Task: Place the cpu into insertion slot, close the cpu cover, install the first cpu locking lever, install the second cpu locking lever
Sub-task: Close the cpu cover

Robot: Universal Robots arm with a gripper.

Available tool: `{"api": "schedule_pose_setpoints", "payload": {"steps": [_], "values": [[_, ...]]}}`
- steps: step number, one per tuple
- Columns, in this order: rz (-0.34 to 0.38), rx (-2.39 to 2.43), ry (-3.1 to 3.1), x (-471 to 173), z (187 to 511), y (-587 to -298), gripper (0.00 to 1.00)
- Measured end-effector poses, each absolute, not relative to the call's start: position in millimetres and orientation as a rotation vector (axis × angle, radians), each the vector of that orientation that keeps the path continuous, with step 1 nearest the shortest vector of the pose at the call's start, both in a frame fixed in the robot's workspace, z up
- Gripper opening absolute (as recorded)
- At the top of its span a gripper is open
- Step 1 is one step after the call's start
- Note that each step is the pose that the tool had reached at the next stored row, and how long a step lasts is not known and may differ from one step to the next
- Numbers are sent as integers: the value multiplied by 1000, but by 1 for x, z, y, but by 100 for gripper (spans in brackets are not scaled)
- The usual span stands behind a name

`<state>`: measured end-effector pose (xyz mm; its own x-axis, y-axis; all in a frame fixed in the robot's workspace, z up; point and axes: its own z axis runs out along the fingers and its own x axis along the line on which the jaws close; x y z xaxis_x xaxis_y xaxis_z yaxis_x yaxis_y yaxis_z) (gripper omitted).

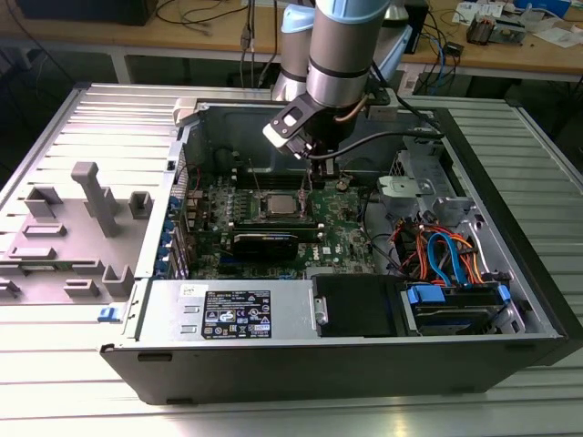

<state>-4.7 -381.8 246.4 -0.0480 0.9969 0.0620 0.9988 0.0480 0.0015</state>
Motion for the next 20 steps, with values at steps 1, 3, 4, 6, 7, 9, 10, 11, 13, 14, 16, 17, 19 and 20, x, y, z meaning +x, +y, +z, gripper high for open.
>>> {"api": "schedule_pose_setpoints", "payload": {"steps": [1, 3, 4, 6, 7, 9, 10, 11, 13, 14, 16, 17, 19, 20], "values": [[-68, -2137, -2242, -6, 246, -382, 11], [-68, -2137, -2242, -7, 246, -382, 11], [-67, -2137, -2242, -8, 246, -382, 11], [-67, -2136, -2241, -9, 246, -382, 11], [-67, -2136, -2241, -9, 246, -382, 11], [-67, -2136, -2241, -11, 246, -382, 11], [-67, -2136, -2241, -11, 246, -382, 11], [-67, -2136, -2241, -11, 246, -382, 11], [-67, -2136, -2242, -12, 246, -382, 11], [-67, -2136, -2242, -12, 246, -382, 11], [-67, -2136, -2242, -12, 246, -382, 11], [-67, -2136, -2241, -12, 246, -382, 11], [-67, -2136, -2241, -13, 246, -382, 11], [-67, -2136, -2241, -13, 246, -382, 11]]}}
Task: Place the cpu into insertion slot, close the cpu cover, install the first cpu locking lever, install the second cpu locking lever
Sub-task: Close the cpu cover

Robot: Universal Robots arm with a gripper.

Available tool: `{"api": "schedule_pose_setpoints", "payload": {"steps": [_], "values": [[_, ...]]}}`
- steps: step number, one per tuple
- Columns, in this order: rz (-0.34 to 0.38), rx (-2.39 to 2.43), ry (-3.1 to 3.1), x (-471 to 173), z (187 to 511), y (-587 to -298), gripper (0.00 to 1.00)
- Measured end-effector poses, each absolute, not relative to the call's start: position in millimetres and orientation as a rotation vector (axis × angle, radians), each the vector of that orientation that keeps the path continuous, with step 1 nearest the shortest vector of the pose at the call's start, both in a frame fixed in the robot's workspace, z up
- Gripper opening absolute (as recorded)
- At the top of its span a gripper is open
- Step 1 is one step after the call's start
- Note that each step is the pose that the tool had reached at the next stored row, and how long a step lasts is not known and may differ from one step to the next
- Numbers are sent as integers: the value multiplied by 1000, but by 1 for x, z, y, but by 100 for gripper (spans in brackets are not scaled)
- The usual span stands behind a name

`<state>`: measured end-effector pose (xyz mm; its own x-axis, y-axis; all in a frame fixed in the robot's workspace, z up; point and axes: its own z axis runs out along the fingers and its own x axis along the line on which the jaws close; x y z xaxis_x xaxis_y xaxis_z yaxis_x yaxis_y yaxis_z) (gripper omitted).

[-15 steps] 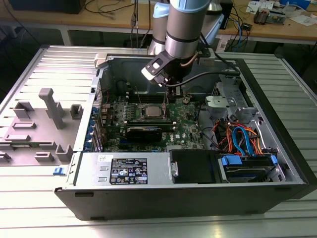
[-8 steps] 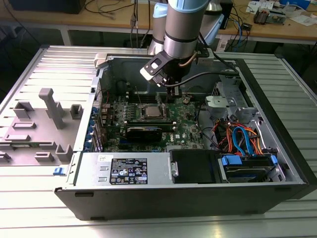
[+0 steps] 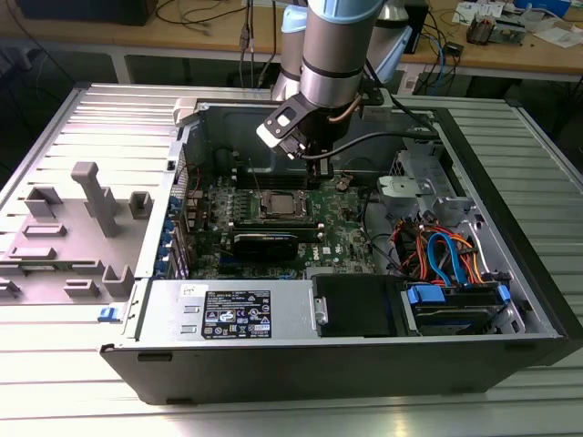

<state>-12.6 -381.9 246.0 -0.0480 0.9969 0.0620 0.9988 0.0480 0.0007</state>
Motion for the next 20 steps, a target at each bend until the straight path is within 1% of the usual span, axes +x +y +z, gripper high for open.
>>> {"api": "schedule_pose_setpoints", "payload": {"steps": [20], "values": [[-67, -2136, -2241, -16, 246, -382, 11]]}}
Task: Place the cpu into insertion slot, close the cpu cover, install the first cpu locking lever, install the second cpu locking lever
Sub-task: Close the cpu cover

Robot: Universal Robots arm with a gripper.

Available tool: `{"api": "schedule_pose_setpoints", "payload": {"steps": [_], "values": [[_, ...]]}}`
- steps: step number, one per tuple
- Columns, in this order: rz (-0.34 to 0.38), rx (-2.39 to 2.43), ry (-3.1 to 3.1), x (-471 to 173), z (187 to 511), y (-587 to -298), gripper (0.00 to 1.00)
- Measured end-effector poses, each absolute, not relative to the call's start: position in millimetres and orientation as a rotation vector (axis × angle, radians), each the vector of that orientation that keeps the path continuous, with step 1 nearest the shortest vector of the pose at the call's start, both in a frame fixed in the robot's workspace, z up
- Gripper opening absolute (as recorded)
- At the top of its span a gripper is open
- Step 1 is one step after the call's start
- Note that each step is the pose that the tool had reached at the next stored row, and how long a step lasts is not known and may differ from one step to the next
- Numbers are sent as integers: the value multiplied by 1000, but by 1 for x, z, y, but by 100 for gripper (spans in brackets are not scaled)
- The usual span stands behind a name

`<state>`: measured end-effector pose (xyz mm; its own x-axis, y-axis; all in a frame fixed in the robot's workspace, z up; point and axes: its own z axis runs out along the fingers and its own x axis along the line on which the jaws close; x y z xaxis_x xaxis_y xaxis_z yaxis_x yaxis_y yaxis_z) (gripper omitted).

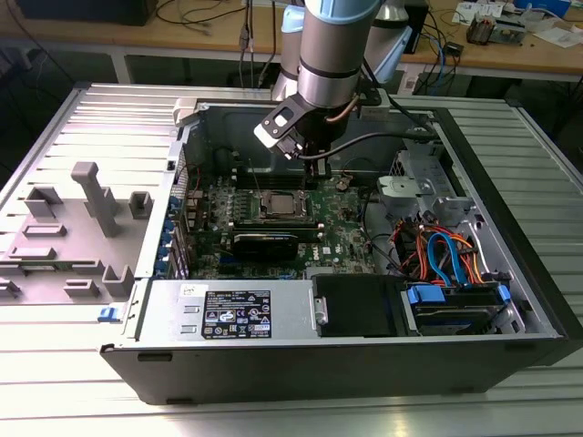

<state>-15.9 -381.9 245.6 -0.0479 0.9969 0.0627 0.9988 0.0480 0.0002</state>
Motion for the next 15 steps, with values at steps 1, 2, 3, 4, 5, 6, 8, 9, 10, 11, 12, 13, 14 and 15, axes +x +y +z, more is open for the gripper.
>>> {"api": "schedule_pose_setpoints", "payload": {"steps": [1, 2, 3, 4, 5, 6, 8, 9, 10, 11, 12, 13, 14, 15], "values": [[-67, -2136, -2241, -16, 246, -382, 11], [-67, -2136, -2241, -16, 246, -382, 11], [-67, -2136, -2241, -16, 246, -382, 11], [-67, -2136, -2241, -17, 246, -382, 11], [-67, -2135, -2241, -18, 245, -382, 11], [-67, -2134, -2243, -24, 244, -382, 11], [-67, -2124, -2251, -32, 242, -382, 11], [-66, -2120, -2255, -34, 241, -382, 11], [-67, -2116, -2258, -40, 239, -382, 11], [-66, -2114, -2260, -45, 238, -382, 11], [-67, -2113, -2262, -48, 237, -382, 11], [-67, -2111, -2263, -50, 236, -382, 11], [-67, -2107, -2266, -53, 235, -382, 11], [-67, -2105, -2268, -57, 233, -382, 11]]}}
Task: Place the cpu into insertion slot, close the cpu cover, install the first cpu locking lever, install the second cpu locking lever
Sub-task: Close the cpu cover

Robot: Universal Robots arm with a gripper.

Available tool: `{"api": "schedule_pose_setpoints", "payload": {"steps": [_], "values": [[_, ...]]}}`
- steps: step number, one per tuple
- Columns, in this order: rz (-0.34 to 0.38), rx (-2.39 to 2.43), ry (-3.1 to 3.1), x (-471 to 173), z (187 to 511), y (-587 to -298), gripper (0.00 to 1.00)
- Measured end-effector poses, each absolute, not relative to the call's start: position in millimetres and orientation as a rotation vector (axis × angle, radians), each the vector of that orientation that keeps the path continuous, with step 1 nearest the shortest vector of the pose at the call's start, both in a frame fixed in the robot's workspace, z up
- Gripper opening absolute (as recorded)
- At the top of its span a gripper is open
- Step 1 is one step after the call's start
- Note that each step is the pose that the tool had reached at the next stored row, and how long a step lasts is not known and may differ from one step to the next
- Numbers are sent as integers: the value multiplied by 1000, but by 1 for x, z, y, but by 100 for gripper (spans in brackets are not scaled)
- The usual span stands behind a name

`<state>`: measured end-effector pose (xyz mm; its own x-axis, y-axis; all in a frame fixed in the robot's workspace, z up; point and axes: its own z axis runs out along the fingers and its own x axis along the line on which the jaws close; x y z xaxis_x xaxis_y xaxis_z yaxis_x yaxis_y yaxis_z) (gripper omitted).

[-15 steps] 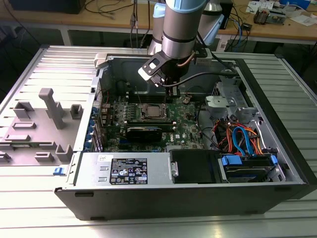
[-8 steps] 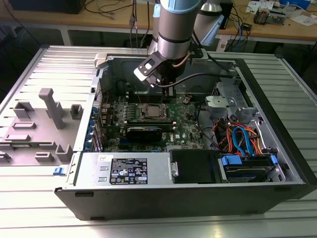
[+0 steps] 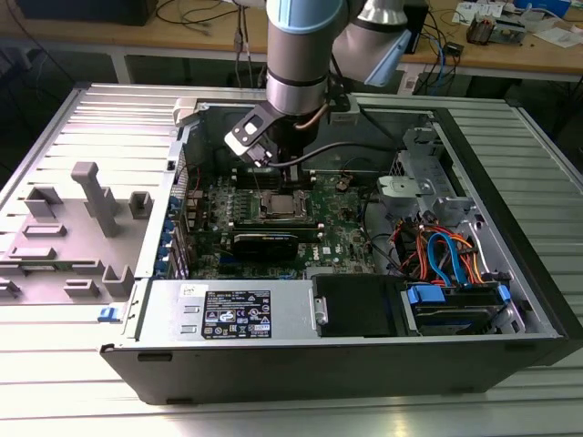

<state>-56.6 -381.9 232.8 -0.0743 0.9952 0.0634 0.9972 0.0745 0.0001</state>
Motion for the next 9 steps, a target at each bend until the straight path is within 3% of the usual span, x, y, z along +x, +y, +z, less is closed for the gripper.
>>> {"api": "schedule_pose_setpoints", "payload": {"steps": [9], "values": [[-70, -2097, -2273, -72, 222, -382, 11]]}}
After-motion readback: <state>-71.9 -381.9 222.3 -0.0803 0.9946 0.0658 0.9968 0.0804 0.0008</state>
